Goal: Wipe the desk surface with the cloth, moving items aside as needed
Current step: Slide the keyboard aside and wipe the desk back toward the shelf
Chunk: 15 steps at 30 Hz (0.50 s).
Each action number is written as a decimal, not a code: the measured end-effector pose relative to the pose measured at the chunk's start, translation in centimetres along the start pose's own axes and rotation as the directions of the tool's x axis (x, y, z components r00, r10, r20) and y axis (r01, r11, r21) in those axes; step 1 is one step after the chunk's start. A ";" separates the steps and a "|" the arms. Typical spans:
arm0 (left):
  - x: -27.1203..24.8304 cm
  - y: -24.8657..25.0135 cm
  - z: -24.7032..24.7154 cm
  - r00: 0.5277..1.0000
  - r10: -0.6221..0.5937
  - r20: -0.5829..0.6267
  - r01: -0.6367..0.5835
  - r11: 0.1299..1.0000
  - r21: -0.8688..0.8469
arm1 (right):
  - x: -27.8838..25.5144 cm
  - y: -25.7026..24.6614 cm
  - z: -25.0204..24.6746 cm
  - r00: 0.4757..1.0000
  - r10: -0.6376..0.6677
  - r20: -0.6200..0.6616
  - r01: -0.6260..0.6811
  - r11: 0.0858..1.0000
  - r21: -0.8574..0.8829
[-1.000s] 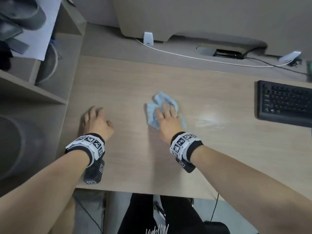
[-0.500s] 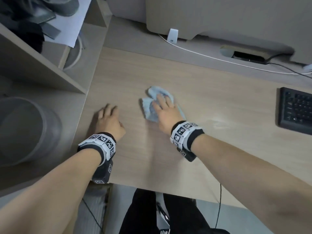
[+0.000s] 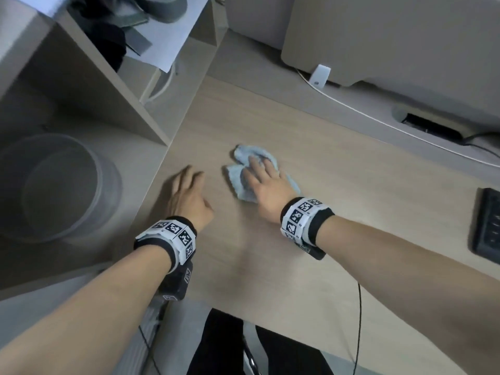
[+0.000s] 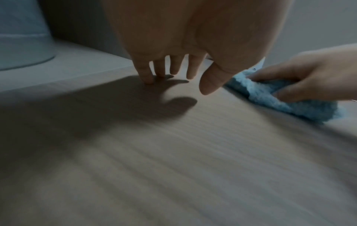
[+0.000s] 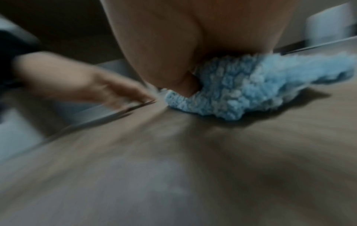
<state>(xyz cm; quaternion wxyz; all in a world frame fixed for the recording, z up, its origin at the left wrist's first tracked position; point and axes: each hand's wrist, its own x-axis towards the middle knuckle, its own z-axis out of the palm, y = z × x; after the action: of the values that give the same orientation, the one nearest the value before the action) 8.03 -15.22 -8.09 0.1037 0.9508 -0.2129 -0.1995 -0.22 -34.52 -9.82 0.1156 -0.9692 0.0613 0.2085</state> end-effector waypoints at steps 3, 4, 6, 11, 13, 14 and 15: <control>-0.8 -1.9 -0.8 0.989 -0.138 -0.059 0.139 0.990 0.002 | -0.7 0.3 0.8 0.968 -0.248 0.041 0.251 0.964 -0.092; -1.0 -2.6 -0.9 0.982 -0.178 -0.069 0.179 0.984 0.008 | -0.2 1.3 0.4 0.967 -0.254 0.006 0.254 0.964 -0.082; -1.3 -4.1 -1.1 0.964 -0.256 -0.067 0.257 0.966 -0.001 | 2.7 3.2 -1.0 0.989 -0.147 -0.034 0.147 0.989 -0.016; -1.8 -6.7 -0.9 0.959 -0.285 -0.013 0.285 0.959 0.003 | 13.3 3.5 -6.2 0.994 0.036 -0.104 -0.034 0.999 0.026; -1.9 -7.2 -0.9 0.966 -0.256 -0.024 0.257 0.966 0.021 | 14.6 0.5 -6.9 0.997 0.014 -0.075 -0.016 1.000 -0.023; -1.9 -7.4 -0.9 0.969 -0.246 -0.029 0.247 0.969 0.032 | 14.2 -1.4 -6.7 0.997 -0.042 -0.059 0.038 0.997 -0.060; -2.0 -7.6 -0.8 0.970 -0.240 -0.034 0.241 0.970 0.039 | 13.2 -3.4 -6.0 0.991 -0.127 -0.041 0.123 0.988 -0.090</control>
<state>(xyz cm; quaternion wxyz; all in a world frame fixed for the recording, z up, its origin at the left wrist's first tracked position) 9.44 -7.51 -8.80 0.0613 0.9744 -0.0990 -0.1924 14.59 -33.70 -9.38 0.0848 -0.9799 -0.0061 0.1807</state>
